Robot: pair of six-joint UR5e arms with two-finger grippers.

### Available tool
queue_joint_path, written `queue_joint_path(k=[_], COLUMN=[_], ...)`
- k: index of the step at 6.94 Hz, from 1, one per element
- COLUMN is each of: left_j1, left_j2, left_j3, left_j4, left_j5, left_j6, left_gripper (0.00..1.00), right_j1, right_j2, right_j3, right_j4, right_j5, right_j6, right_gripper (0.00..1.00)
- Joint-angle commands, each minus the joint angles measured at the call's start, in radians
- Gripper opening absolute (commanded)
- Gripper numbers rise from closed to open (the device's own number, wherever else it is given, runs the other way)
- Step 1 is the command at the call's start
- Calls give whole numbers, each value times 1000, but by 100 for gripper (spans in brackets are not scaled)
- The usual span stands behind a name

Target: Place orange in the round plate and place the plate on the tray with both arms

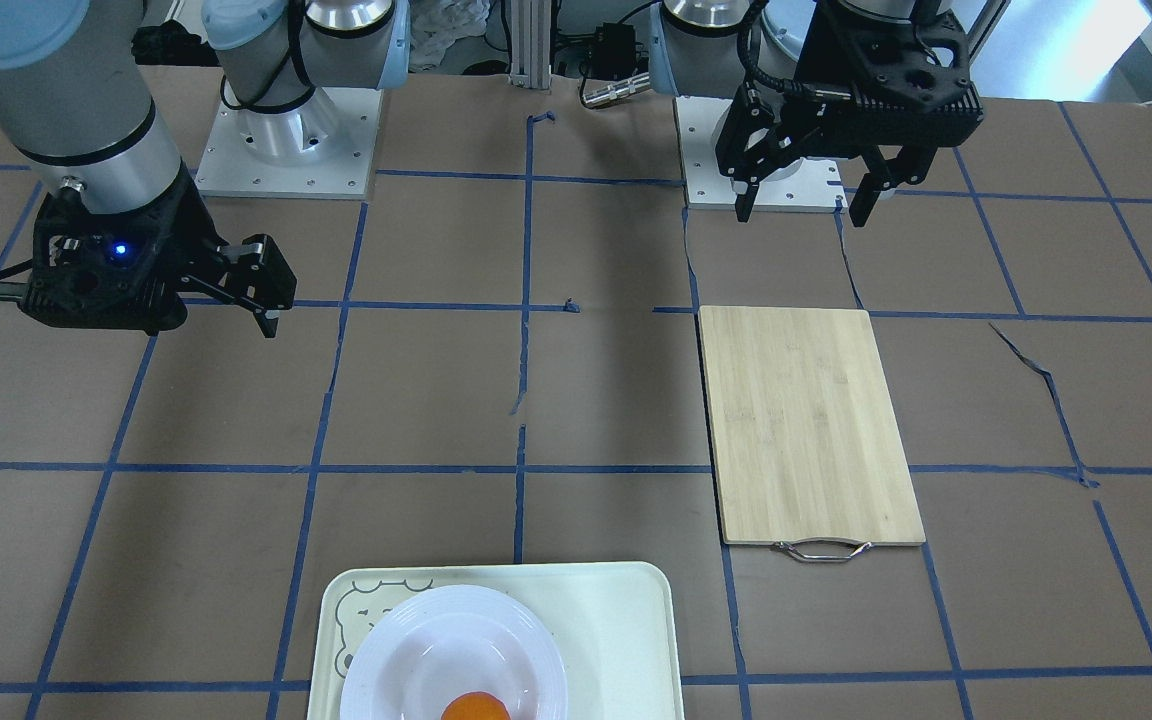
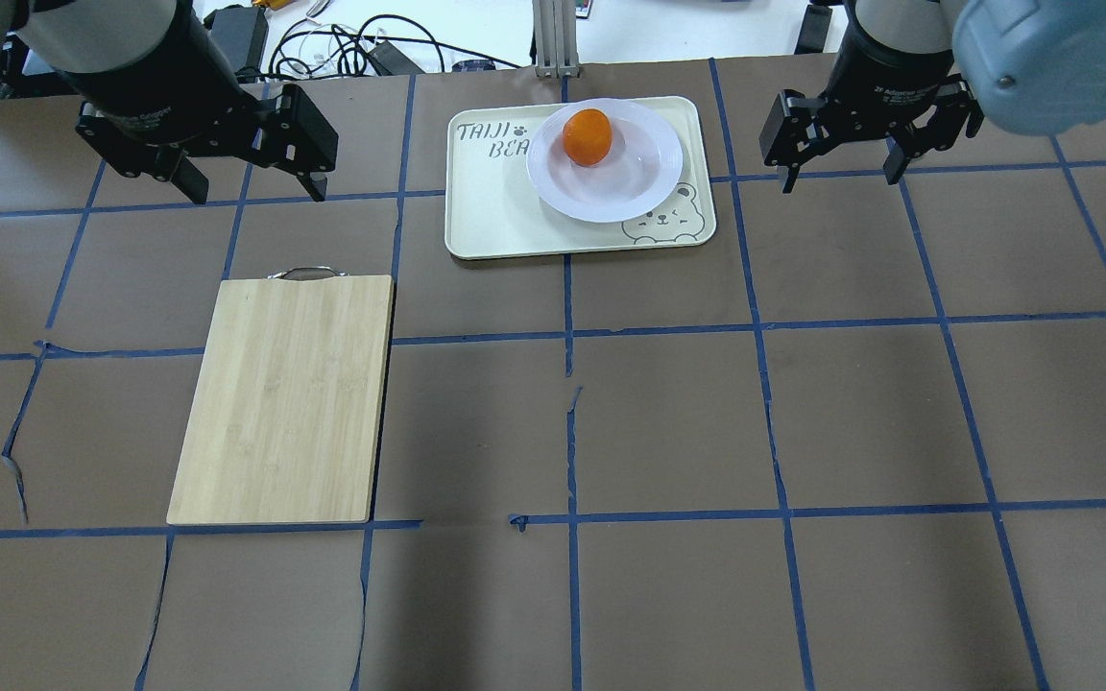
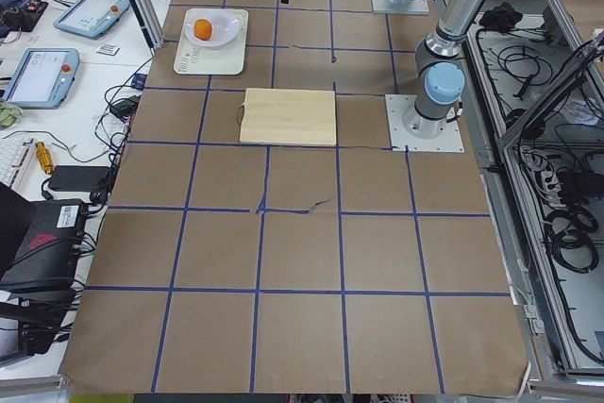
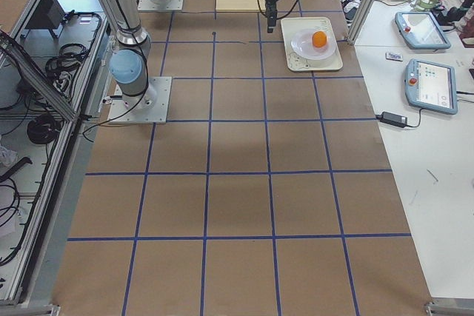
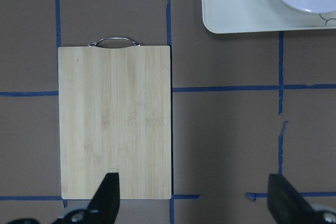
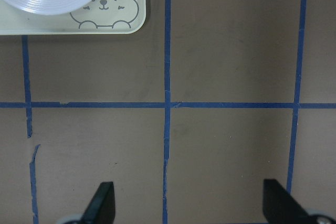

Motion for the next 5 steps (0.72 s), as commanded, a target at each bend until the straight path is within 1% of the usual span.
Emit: queue_joint_path(k=[1,2,5], left_j1=[0,0,0], left_j2=[1,1,1], left_j3=[0,0,0], left_j4=[-1,-1,-4], left_j5=[0,0,0], left_j6=[0,0,0], left_gripper=[100,100,100], right_j1=[1,1,0], right_j2=[-1,-4,-1], right_j3=[18,17,10], right_j4=[-78,-79,-67], right_j5=[50,86,77], right_j6=[-22,-31,-34], right_gripper=[100,100,100])
